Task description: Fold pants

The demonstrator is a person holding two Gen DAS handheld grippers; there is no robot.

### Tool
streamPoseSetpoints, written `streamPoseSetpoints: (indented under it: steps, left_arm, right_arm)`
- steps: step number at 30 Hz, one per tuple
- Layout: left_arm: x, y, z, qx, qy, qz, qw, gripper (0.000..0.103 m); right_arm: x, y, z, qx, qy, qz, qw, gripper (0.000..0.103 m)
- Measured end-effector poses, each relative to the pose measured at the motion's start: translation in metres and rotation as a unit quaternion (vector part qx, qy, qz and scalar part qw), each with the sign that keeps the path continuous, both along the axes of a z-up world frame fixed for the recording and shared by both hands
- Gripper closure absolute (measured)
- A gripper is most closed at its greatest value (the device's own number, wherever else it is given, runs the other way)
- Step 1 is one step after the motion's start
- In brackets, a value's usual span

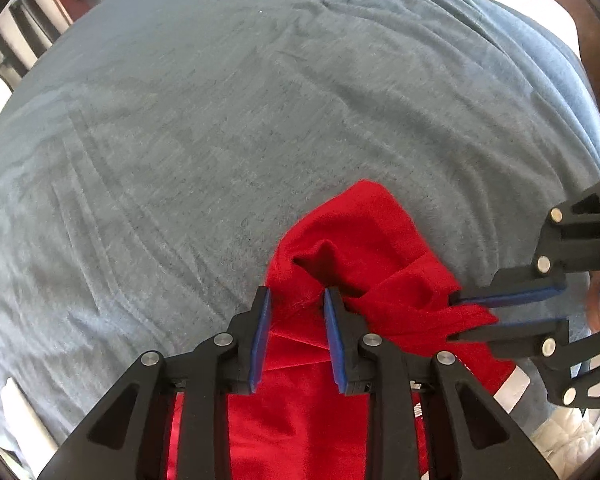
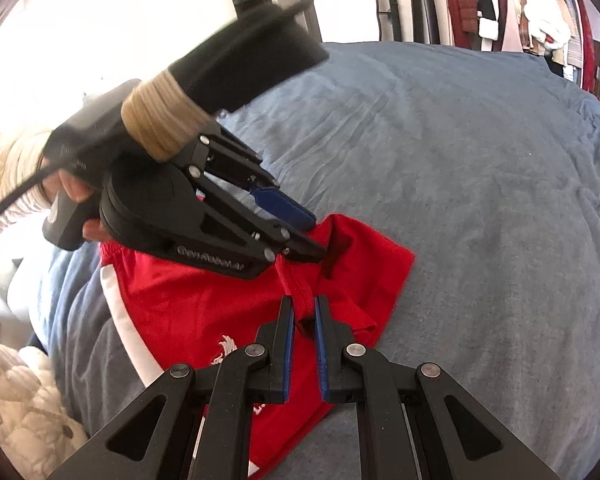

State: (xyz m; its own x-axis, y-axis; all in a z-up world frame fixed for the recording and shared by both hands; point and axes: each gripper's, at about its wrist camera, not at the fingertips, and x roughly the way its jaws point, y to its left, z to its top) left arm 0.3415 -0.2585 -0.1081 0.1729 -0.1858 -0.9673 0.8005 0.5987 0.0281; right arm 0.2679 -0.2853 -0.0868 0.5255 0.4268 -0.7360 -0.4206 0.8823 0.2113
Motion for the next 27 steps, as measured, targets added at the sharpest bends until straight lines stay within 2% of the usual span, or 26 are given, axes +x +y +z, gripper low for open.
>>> streamPoseSetpoints:
  steps: [2, 3, 9, 15, 23, 27]
  left_arm:
    - [0.0, 0.0, 0.0, -0.002, 0.004, 0.001, 1.0, 0.089]
    - [0.0, 0.0, 0.0, -0.002, 0.008, -0.001, 1.0, 0.091]
    - [0.004, 0.005, 0.007, -0.015, 0.012, -0.006, 0.9998, 0.091]
    - [0.025, 0.013, 0.018, -0.02, 0.007, -0.003, 0.9998, 0.091]
    - [0.049, 0.016, 0.002, -0.022, 0.039, 0.008, 0.999, 0.088]
    - [0.057, 0.017, -0.003, -0.026, 0.05, 0.003, 0.9984, 0.083]
  right_arm:
    - [0.001, -0.001, 0.0, 0.002, -0.002, -0.005, 1.0, 0.092]
    - [0.001, -0.002, 0.0, 0.001, -0.003, -0.007, 1.0, 0.092]
    - [0.008, -0.007, 0.003, 0.001, -0.011, -0.026, 1.0, 0.092]
    - [0.024, -0.016, 0.007, -0.012, -0.025, -0.055, 0.998, 0.092]
    - [0.071, -0.028, -0.005, -0.014, -0.01, -0.08, 0.997, 0.095]
    - [0.073, -0.029, -0.008, -0.007, -0.003, -0.086, 0.996, 0.095]
